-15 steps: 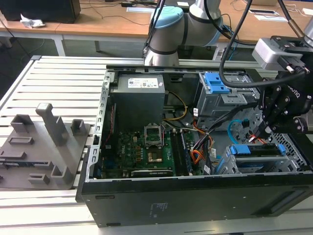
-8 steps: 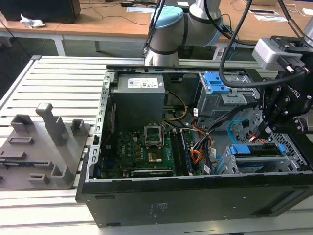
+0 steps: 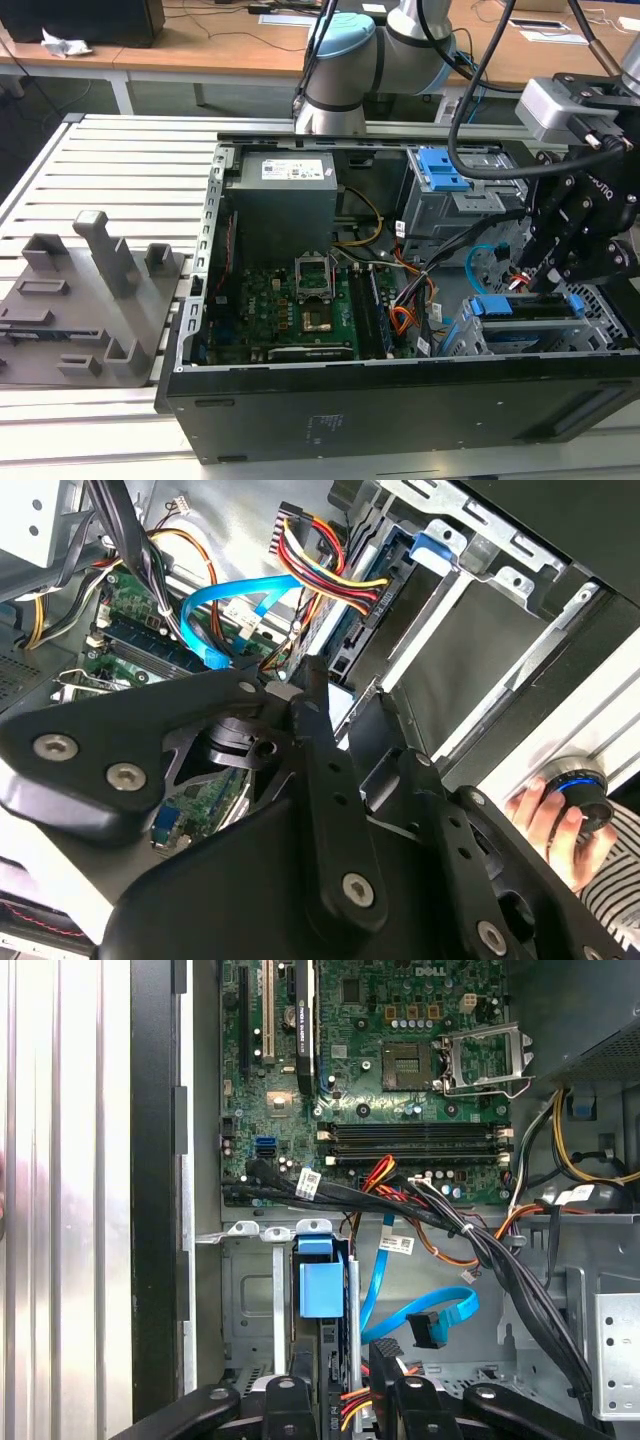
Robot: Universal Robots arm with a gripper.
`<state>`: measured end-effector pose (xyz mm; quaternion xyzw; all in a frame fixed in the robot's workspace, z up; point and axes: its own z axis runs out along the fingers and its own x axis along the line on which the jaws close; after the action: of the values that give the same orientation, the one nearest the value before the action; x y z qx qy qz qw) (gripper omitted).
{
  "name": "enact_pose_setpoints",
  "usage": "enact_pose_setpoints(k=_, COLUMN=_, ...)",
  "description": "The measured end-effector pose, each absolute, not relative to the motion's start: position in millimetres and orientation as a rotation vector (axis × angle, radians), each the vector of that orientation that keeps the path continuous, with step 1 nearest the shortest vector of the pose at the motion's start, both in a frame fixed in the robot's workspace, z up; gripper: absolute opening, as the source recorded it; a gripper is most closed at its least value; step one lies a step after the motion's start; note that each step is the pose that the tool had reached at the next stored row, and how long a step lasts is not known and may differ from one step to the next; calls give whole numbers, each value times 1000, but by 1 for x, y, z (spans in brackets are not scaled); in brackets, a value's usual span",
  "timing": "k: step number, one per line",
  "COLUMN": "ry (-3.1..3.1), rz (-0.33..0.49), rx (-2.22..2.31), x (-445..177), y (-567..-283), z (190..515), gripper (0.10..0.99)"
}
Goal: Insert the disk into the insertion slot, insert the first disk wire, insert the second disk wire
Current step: 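Insert the second disk wire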
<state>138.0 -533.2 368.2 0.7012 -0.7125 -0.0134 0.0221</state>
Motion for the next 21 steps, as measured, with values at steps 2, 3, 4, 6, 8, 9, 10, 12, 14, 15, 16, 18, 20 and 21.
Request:
enact_pose_setpoints(k=2, ry=-2207, rz=-41, rx=2173, x=138, y=-533, z=368, gripper=361)
enact_pose_setpoints(k=3, ry=-2206, rz=-41, rx=2174, x=138, y=-533, z=370, gripper=361)
enact_pose_setpoints(k=4, ry=-2206, rz=-41, rx=2174, x=138, y=-532, z=372, gripper=361)
enact_pose_setpoints(k=6, ry=-2205, rz=-40, rx=2174, x=138, y=-532, z=381, gripper=361)
enact_pose_setpoints(k=8, ry=-2205, rz=-40, rx=2174, x=138, y=-532, z=381, gripper=361)
enact_pose_setpoints(k=9, ry=-2205, rz=-40, rx=2174, x=138, y=-531, z=381, gripper=361)
enact_pose_setpoints(k=10, ry=-2205, rz=-40, rx=2174, x=138, y=-531, z=382, gripper=361)
enact_pose_setpoints(k=12, ry=-2205, rz=-40, rx=2174, x=138, y=-531, z=382, gripper=361)
enact_pose_setpoints(k=14, ry=-2204, rz=-40, rx=2175, x=137, y=-528, z=381, gripper=361)
enact_pose_setpoints(k=15, ry=-2202, rz=-40, rx=2177, x=136, y=-526, z=380, gripper=361)
enact_pose_setpoints(k=16, ry=-2198, rz=-40, rx=2181, x=136, y=-523, z=380, gripper=361)
enact_pose_setpoints(k=18, ry=-2188, rz=-39, rx=2190, x=135, y=-518, z=379, gripper=361)
enact_pose_setpoints(k=20, ry=-2182, rz=-39, rx=2196, x=134, y=-511, z=379, gripper=361)
enact_pose_setpoints(k=21, ry=-2174, rz=-39, rx=2204, x=133, y=-505, z=378, gripper=361)
